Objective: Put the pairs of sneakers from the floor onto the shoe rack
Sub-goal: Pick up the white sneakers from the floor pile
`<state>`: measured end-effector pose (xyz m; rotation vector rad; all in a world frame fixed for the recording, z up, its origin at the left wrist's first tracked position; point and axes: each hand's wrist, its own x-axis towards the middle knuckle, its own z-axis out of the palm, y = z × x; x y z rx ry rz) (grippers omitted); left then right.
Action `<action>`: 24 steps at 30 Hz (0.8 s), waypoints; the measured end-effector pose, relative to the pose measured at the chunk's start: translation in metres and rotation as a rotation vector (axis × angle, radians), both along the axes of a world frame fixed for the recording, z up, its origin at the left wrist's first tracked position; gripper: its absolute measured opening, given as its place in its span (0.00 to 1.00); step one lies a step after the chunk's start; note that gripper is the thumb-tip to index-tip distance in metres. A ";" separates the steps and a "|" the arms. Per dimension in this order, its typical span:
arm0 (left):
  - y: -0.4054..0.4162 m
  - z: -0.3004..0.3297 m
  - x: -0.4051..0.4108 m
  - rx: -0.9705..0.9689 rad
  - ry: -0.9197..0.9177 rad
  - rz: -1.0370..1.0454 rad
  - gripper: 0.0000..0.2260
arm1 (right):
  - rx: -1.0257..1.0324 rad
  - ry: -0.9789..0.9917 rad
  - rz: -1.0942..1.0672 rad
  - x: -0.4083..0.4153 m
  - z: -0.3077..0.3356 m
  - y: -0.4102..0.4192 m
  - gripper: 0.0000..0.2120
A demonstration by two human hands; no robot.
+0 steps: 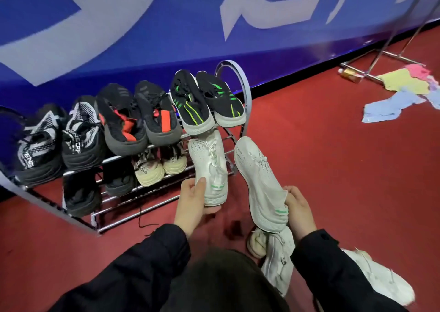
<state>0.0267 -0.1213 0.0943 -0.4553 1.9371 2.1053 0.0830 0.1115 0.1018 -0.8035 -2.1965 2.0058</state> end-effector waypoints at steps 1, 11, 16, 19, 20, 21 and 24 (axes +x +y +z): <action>0.000 0.000 -0.011 0.016 -0.010 0.017 0.13 | 0.016 -0.009 0.025 -0.013 -0.001 -0.003 0.02; -0.012 -0.096 -0.157 -0.097 -0.126 0.168 0.32 | 0.078 0.037 0.089 -0.119 -0.014 -0.040 0.08; 0.014 -0.027 -0.143 -0.261 -0.117 0.124 0.15 | 0.118 0.050 0.033 -0.167 -0.038 -0.053 0.11; 0.022 -0.032 -0.129 -0.446 0.029 0.114 0.14 | 0.084 0.042 -0.056 -0.188 -0.048 -0.066 0.14; 0.024 -0.036 -0.123 -0.460 0.073 0.096 0.16 | 0.037 0.051 -0.101 -0.195 -0.050 -0.070 0.14; 0.024 -0.041 -0.118 -0.497 0.109 0.063 0.20 | -0.012 0.060 -0.148 -0.202 -0.049 -0.074 0.13; 0.024 -0.042 -0.103 -0.740 0.164 -0.018 0.30 | -0.188 0.068 -0.258 -0.221 -0.053 -0.082 0.13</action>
